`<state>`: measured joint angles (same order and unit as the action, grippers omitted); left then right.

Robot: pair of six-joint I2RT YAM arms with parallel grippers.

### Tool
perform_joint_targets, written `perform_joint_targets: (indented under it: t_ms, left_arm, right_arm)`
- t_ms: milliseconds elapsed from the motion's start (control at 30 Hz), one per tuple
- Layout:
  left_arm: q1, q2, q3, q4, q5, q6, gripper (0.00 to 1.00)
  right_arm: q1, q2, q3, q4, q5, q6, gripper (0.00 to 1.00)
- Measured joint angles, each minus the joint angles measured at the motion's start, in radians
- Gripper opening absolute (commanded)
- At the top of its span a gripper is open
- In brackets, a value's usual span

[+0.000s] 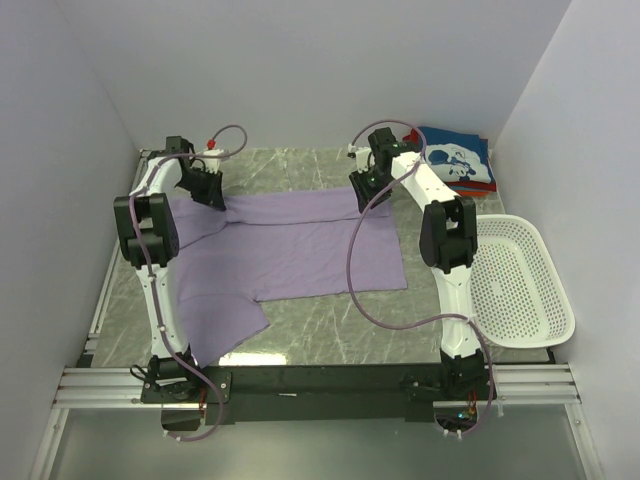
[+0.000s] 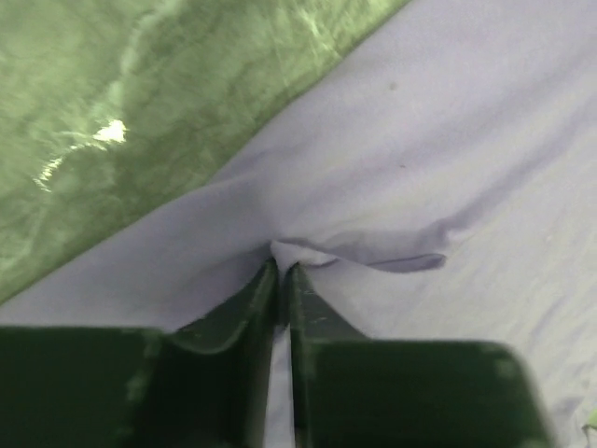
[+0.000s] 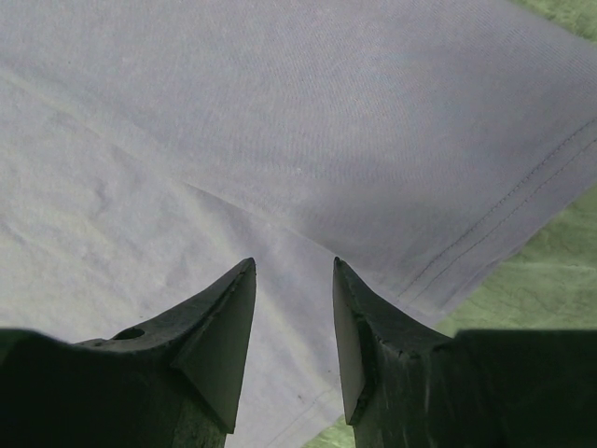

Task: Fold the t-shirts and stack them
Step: Fold the tshirt

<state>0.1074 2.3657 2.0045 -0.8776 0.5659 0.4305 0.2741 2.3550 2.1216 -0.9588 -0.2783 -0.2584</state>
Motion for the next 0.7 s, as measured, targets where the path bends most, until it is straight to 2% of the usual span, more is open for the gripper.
perform_joint_targets:
  t_ms: [100, 267, 567, 700]
  left_arm:
    - [-0.005, -0.011, -0.014, -0.006, 0.005, 0.013, 0.01]
    - [-0.016, -0.115, -0.124, 0.002, 0.009, 0.028, 0.01]
    - [-0.098, -0.410, -0.466, -0.001, -0.009, 0.079, 0.33]
    - [-0.158, -0.489, -0.608, -0.042, -0.029, 0.138, 0.41]
  right_arm:
    - [0.000, 0.000, 0.000, 0.000, 0.000, 0.000, 0.46]
    - [0.000, 0.000, 0.000, -0.001, -0.004, 0.000, 0.46]
    - [0.000, 0.000, 0.001, -0.009, -0.022, 0.000, 0.46]
    - [0.000, 0.000, 0.014, -0.025, -0.028, 0.000, 0.46]
